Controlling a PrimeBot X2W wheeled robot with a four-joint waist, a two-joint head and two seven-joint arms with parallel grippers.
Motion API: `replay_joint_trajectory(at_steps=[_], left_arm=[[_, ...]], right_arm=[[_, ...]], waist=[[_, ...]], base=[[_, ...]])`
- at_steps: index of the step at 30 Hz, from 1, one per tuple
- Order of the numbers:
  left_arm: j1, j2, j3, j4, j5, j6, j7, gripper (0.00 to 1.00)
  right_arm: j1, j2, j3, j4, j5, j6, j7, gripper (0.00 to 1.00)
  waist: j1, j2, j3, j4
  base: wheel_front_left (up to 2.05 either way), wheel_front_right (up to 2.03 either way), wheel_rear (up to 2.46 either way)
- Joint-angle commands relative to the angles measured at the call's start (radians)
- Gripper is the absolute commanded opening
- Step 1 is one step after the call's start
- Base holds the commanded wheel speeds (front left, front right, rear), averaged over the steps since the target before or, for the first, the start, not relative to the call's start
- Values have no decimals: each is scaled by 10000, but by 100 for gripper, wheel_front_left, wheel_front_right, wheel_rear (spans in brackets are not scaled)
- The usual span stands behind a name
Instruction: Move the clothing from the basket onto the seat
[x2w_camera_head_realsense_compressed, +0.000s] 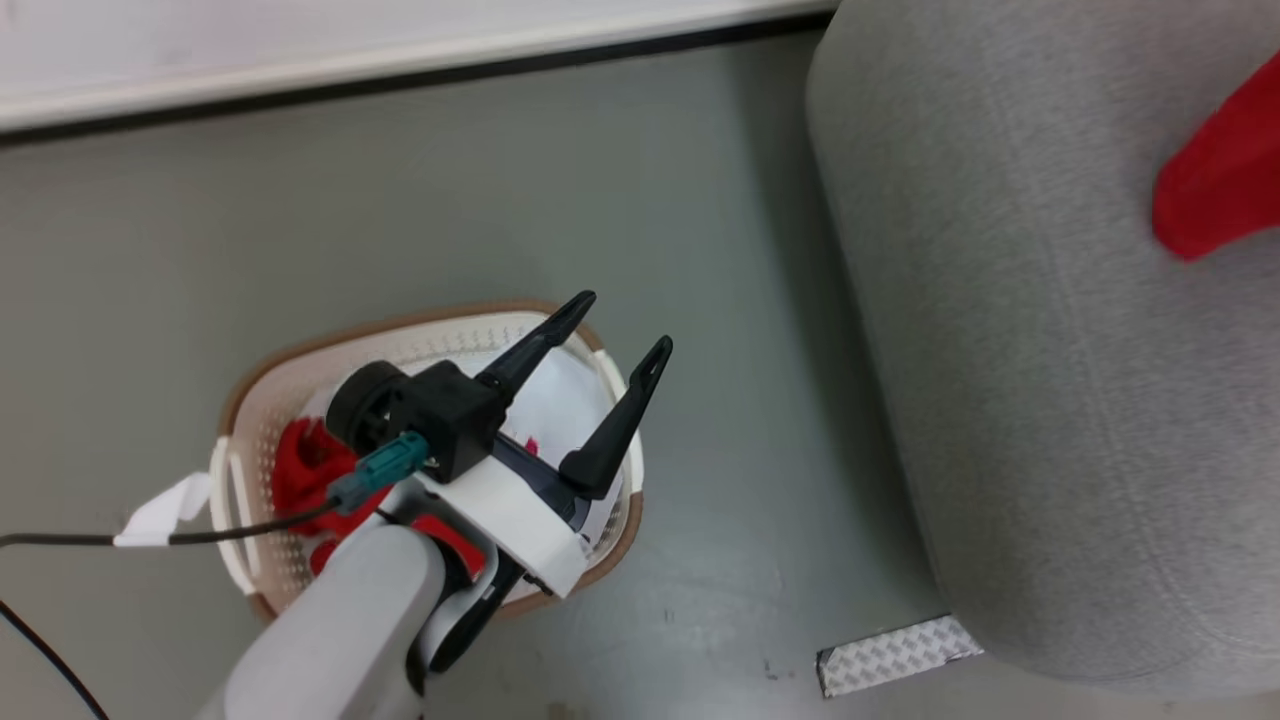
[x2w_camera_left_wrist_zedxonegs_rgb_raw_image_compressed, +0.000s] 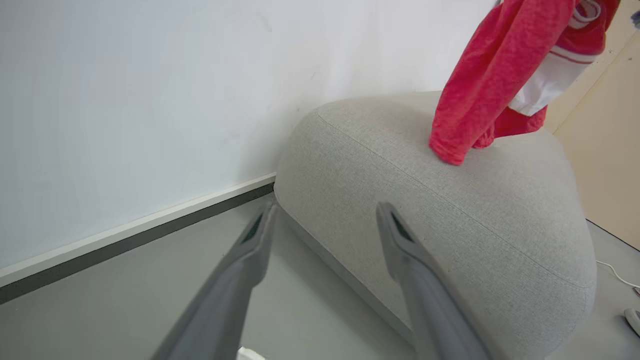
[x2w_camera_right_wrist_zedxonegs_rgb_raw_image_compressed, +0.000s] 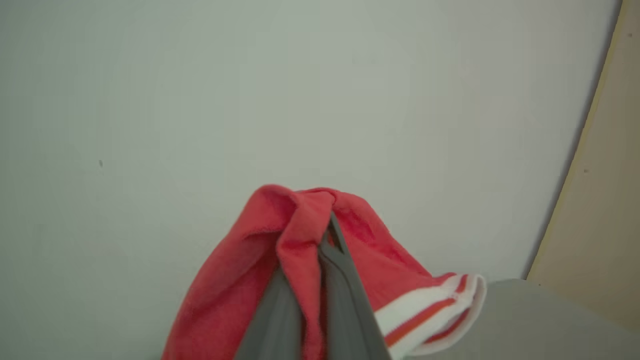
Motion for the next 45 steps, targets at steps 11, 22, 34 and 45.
replay_joint_trajectory(at_steps=[11,22,34,45], left_arm=[[-217,86,69,-143,66,134,-105,100],[2,-101,91,120,-235,264,-321,100],[765,-311,168,859,-749,330,-853,100],[1698,-334,639,1247,-1258,644,-1246,100]], right_arm=[[-583,-136,1775,3013,770,-22,1487,0],[-887,-481,2988,4157,1871,-22,4489,44],[-263,-740,4235,3799,2171,-22,6366,100],[1003,-1340,4510,1094,1960,-22,5484,100]], waist=[[-2,-1,884,844],[-2,-1,509,1138],[-2,-1,-1356,1175],[-2,-1,-3257,1381]], base=[[0,0,0],[0,0,0],[0,0,0],[0,0,0]])
